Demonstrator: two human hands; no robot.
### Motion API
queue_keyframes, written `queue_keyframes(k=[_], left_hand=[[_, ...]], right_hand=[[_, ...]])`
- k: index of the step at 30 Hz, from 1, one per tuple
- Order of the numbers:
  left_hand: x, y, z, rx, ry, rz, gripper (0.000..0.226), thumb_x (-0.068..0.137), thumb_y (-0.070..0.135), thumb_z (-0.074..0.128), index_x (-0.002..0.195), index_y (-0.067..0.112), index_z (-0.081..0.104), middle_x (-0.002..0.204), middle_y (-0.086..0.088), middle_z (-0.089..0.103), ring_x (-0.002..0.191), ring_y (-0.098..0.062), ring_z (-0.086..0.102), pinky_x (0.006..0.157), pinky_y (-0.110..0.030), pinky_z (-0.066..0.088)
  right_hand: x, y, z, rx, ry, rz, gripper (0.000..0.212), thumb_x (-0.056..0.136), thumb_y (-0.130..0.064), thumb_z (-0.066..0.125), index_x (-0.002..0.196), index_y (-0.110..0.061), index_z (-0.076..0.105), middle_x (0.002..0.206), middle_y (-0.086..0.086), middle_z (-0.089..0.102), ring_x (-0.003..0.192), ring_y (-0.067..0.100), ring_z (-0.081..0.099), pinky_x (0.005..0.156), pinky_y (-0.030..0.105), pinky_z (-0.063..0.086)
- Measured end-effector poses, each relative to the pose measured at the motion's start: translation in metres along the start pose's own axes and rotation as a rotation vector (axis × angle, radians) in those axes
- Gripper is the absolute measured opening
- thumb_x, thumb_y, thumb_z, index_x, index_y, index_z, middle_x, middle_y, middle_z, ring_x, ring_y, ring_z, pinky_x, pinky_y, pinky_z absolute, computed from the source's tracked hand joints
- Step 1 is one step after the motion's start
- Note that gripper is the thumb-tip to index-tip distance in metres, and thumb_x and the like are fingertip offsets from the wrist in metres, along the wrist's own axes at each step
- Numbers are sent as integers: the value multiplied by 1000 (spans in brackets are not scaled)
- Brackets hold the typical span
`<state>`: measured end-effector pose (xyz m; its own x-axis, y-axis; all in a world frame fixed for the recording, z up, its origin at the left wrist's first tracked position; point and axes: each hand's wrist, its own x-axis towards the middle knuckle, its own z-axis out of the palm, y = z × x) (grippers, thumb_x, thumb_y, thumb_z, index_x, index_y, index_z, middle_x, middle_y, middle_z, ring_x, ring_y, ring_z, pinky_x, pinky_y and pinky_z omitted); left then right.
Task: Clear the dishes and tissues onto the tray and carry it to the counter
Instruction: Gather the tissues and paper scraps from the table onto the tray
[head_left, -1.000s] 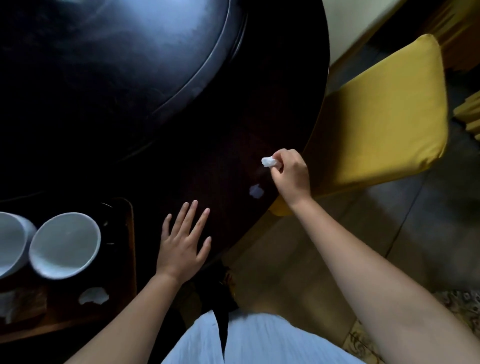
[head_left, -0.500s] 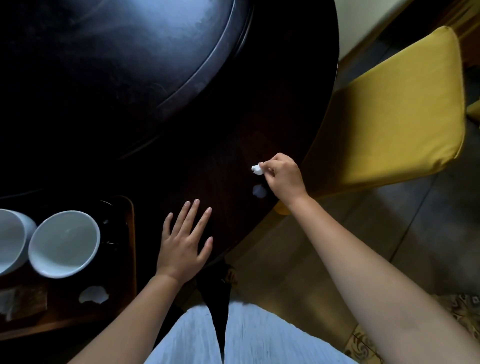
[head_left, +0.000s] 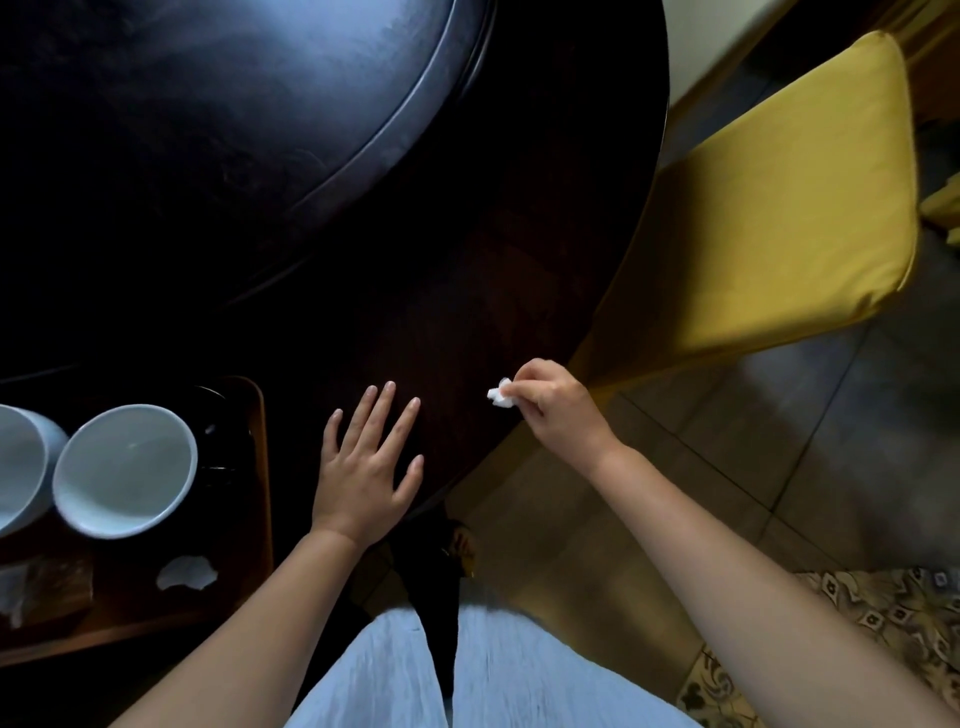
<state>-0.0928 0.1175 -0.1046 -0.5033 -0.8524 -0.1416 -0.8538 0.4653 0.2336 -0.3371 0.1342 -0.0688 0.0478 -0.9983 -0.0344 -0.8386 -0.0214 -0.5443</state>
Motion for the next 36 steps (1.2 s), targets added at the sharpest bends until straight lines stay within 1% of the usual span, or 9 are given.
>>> queue_keyframes(k=[7, 11, 14, 16, 18, 20, 22, 31, 36], left_hand=[[0, 0, 1, -11, 5, -1, 61, 87, 47, 33, 144, 28, 26, 155, -5, 21, 144, -18, 10, 115, -45, 8], [0, -1, 2, -14, 8, -1, 61, 87, 47, 32, 144, 29, 25, 155, -5, 20, 144, -19, 9, 115, -45, 8], [-1, -1, 3, -9, 12, 1, 61, 87, 48, 32, 144, 29, 24, 155, -5, 20, 144, -19, 10, 115, -45, 8], [-1, -1, 4, -4, 13, -1, 61, 87, 48, 32, 144, 30, 22, 155, -4, 19, 144, -19, 9, 115, -45, 8], [0, -2, 5, 2, 14, -1, 61, 88, 48, 31, 144, 31, 19, 155, -3, 16, 144, -18, 8, 115, -44, 6], [-1, -2, 5, -1, 16, 1, 61, 88, 48, 31, 144, 31, 18, 155, -2, 15, 144, -17, 7, 115, -44, 6], [-1, -3, 6, -1, 18, -1, 61, 88, 48, 31, 145, 31, 19, 156, -2, 16, 144, -17, 7, 115, -44, 6], [-1, -3, 8, -6, 22, 0, 60, 88, 49, 31, 144, 30, 22, 156, -5, 18, 144, -18, 6, 115, -46, 7], [-2, -1, 8, 26, -9, -4, 62, 89, 51, 23, 146, 32, 8, 157, -1, 4, 144, -16, -4, 116, -43, -1]], right_hand=[[-18, -5, 3, 26, -52, -68, 11, 84, 1, 63, 92, -1, 71, 92, 16, 66, 86, 26, 61, 71, 35, 59], [-23, -7, 0, 44, -112, -88, 12, 84, 1, 63, 93, -3, 71, 95, 14, 66, 87, 24, 61, 73, 29, 57], [-32, -10, -2, 52, -174, -93, 14, 83, 2, 64, 94, -4, 71, 97, 13, 66, 90, 23, 62, 76, 31, 58], [-34, -9, -5, 105, -70, -14, 15, 81, 4, 66, 93, -2, 71, 95, 15, 66, 89, 25, 62, 76, 33, 58], [-28, -4, -7, 140, 118, 109, 17, 80, 6, 65, 95, -1, 70, 94, 17, 66, 87, 27, 62, 75, 35, 57], [-19, -1, -7, 108, 196, 202, 17, 83, 5, 63, 98, 0, 70, 95, 17, 65, 89, 26, 61, 77, 35, 57], [-16, 0, -4, 55, 168, 221, 17, 85, 3, 61, 100, 0, 69, 97, 16, 64, 91, 25, 60, 78, 36, 58], [-42, -26, 13, 29, 33, 75, 15, 83, 1, 64, 96, -3, 70, 94, 13, 66, 88, 25, 60, 73, 33, 58], [-57, -45, 12, 13, 86, 45, 11, 84, -2, 65, 93, -3, 70, 87, 12, 66, 81, 23, 60, 66, 31, 57]])
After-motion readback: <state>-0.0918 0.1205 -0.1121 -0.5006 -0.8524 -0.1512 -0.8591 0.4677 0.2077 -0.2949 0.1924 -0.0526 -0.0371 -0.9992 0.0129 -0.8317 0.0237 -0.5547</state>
